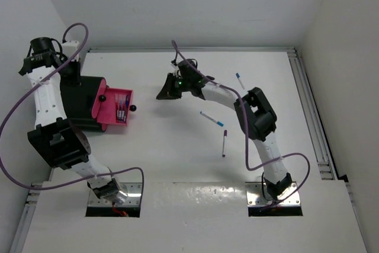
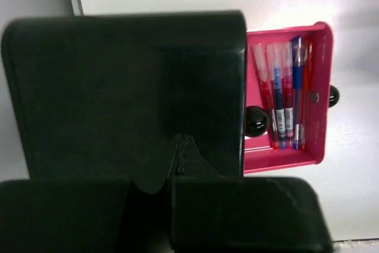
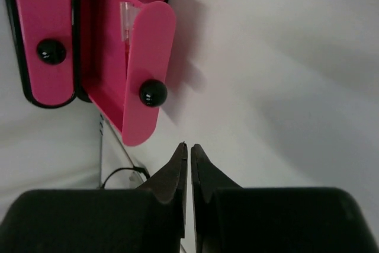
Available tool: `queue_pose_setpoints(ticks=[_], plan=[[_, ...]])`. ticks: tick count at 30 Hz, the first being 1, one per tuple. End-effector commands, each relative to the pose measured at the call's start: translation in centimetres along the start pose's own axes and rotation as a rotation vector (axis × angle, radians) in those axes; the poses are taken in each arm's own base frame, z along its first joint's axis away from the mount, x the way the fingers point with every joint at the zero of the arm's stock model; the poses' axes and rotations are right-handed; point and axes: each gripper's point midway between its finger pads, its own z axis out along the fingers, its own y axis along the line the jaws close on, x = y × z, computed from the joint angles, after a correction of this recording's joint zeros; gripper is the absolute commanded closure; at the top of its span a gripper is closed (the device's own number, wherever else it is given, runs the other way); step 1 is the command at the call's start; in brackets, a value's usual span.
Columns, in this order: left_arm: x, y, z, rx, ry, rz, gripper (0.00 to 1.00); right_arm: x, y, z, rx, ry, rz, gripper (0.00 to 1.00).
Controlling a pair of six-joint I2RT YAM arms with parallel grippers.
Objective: Sort the stationery into containers
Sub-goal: Close the drawer in the storage box.
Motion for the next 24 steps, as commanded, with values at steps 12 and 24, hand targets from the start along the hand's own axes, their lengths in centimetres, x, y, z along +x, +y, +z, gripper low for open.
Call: queue_pose_setpoints(ticks=[12,24], plan=[[3.9,0.5,2.9,-0.012,0.067,-0.084,1.0,4.1,7.0,6.0,-0.168,-0.005,0.128,1.0],[6.9,-1.6,3.8,0.177,0.089,-0.158,1.0,5.5,7.8,9.9,-0.116,-0.05,0.129,1.0]])
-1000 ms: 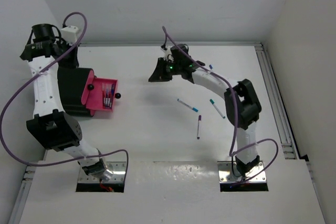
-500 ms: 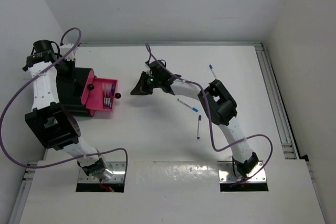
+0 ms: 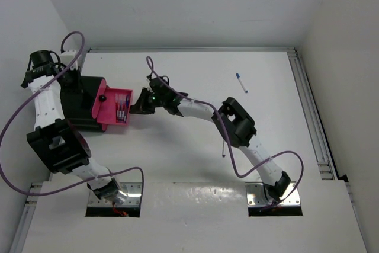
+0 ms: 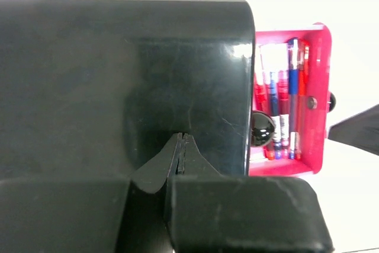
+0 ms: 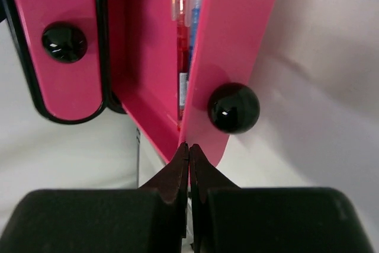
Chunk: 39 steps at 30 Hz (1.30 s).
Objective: Sort the stationery into containers
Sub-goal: Close the drawer in the storage box.
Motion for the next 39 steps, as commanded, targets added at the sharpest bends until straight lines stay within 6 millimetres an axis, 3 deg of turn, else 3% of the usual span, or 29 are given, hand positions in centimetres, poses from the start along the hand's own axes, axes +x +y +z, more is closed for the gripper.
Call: queue_pose_setpoints(ticks=[1,6,13,26,34,39], plan=[[3.7,-1.5,1.0,0.125,0.112,-0.069,1.0,-1.3,1.3,0.9,-0.029,-0.062,-0.004,1.0],[4.6,-1.2,1.3,0.155,0.133,-0.088,1.0,-0.4,0.9,2.0,-0.032,-0.054,-0.007,1.0],[5.7,-1.0,1.4,0.17,0.151,-0.089,1.0,0.3,2.1,3.3,-0.117,-0.047,-0.055,1.0],[7.5,-1.1,2.1,0.193,0.183,-0.109,1.0,-0.3,5.6,4.7,-0.275,-0.094,-0.15,1.0],[7.8,-0.8,2.2,0.199,0.188,-0.124,1.0,-0.1,5.0,6.1,-0.295,-0.123,-0.204,1.0],[8.6,-1.0,2.5,0.218,0.204,-0.137,1.0,0.0,6.1,6.4,-0.349,-0.158,-0.297,0.99]])
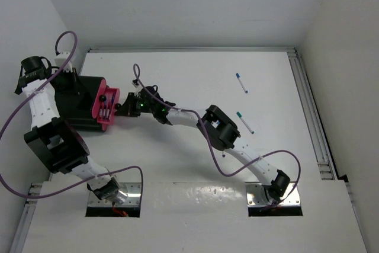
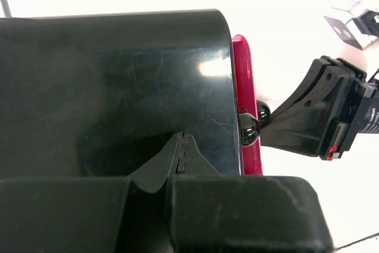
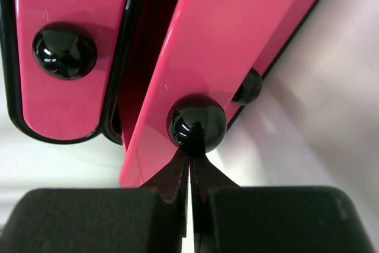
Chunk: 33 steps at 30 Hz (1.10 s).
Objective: Sort the stationery into containers
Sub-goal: Close the drawer in the storage box.
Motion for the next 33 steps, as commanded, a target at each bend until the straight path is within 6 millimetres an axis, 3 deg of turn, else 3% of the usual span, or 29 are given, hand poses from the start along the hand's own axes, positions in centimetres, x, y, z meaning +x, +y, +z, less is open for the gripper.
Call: queue_pose_setpoints(ticks=[1,11,21,29,33], plan=[[8.4,-0.3,1.5,0.034,0.278,-0.153,1.0,-2.3,4.2,0.6,-0.132,-0.095,-0.142,0.99],[8.8,0.0,1.9,0.042,0.285,-0.165,1.0,-3.0,5.7,1.1,-0.179,-0.144,-0.249,0.96],[9.4,0.2,2.2,0.056,0.298,-0.181,1.0,-2.6,4.3,2.0,-0.137,-0.18,-0.288,0.95],[8.3,-0.5,1.9,0.103,0.255,-0.147,1.0,-2.6,4.4,2.6,-0.14,-0.206,-0.339,0.93],[6.1,-1.1,1.4,0.134,0.178,-0.1,1.0,-3.0,4.4,1.6,-0.143,-0.199,-0.362,0.86]])
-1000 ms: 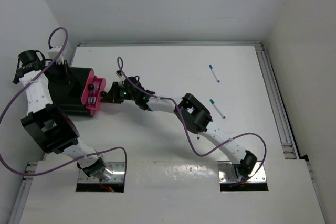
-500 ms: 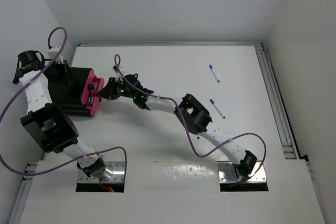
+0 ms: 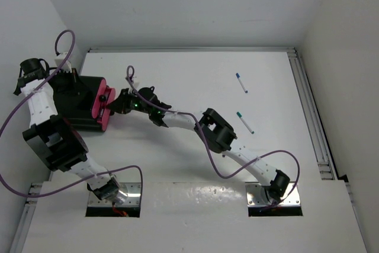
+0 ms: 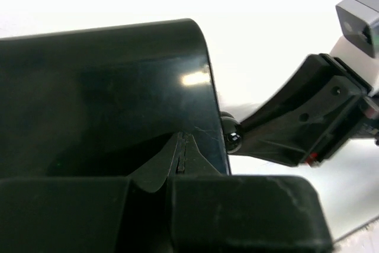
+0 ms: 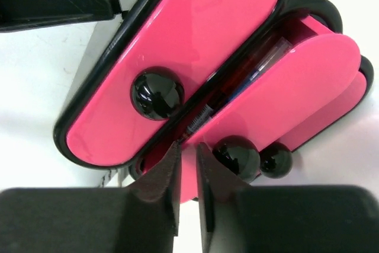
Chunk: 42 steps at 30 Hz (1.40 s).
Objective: Sort the stationery into containers
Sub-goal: Close the drawer in the storage box.
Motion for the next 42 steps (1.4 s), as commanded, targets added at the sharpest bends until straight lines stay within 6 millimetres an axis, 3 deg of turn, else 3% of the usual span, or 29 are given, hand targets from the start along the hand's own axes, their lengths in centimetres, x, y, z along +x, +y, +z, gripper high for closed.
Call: queue_pose_setpoints(ticks=[1,3,4,6,7,8,10,11,12,15,16,18,19,21,22,23,27,31,42], plan=[[5.8,-0.3,0.4,0.026,0.2,-0.104,1.0,-2.0,2.0,-0.6,-0.046,-0.026,-0.078,0.84],[3.6,-0.4,-0.1,0.023,0.149,-0.059,1.0,-3.2,2.3,-1.2,-0.046,-0.033,-0.116,0.83],[1.7,-0.3,-0.6,0.01,0.118,-0.006,1.0,-5.0,3.7,-1.6,-0.07,-0.045,-0.137,0.83],[-0.6,-0.3,-1.3,-0.002,0.08,0.04,1.0,-6.1,4.7,-1.9,-0.085,-0.045,-0.18,0.84],[-1.4,-0.6,-1.6,0.004,0.076,0.053,1.0,-7.9,6.4,-2.4,-0.104,-0.063,-0.2,0.84],[-3.6,-0.9,-2.2,-0.007,0.044,0.102,1.0,-8.3,7.0,-2.8,-0.114,-0.057,-0.214,0.84],[-4.6,-1.7,-2.8,0.005,0.043,0.143,1.0,-9.1,8.0,-3.7,-0.124,-0.046,-0.224,0.84],[-5.7,-2.4,-3.2,0.006,0.03,0.179,1.0,-10.7,10.0,-4.7,-0.152,-0.054,-0.235,0.84],[-5.6,-2.7,-3.2,-0.001,0.052,0.199,1.0,-9.8,9.3,-5.5,-0.135,-0.02,-0.228,0.84],[-4.3,-6.0,-3.7,0.041,0.103,0.331,1.0,-10.6,9.8,-8.7,-0.116,0.029,-0.235,0.85],[-2.4,-7.5,-2.9,0.083,0.153,0.346,1.0,-10.6,9.4,-9.7,-0.093,0.054,-0.228,0.85],[-0.6,-8.8,-2.8,0.092,0.2,0.41,1.0,-11.4,8.2,-12.5,-0.046,0.079,-0.236,0.85],[1.3,-9.8,-2.6,0.095,0.235,0.43,1.0,-11.8,6.8,-14.5,0.007,0.102,-0.241,0.85],[4.1,-11.1,-2.1,0.12,0.291,0.432,1.0,-11.4,4.7,-16.8,0.076,0.157,-0.233,0.87],[5.0,-11.5,-1.9,0.13,0.313,0.434,1.0,-11.7,3.3,-18.1,0.114,0.166,-0.238,0.88],[5.9,-11.5,-1.8,0.128,0.337,0.429,1.0,-10.8,2.0,-19.4,0.149,0.201,-0.254,0.89],[8.5,-11.1,-0.4,0.049,0.366,0.438,1.0,-10.6,0.3,-23.4,0.233,0.243,-0.27,0.89],[8.6,-9.2,1.1,-0.09,0.368,0.45,1.0,-10.1,-0.9,-24.8,0.269,0.263,-0.275,0.89],[7.9,-6.7,4.2,-0.318,0.395,0.494,1.0,-11.2,-2.5,-24.0,0.298,0.267,-0.21,0.92]])
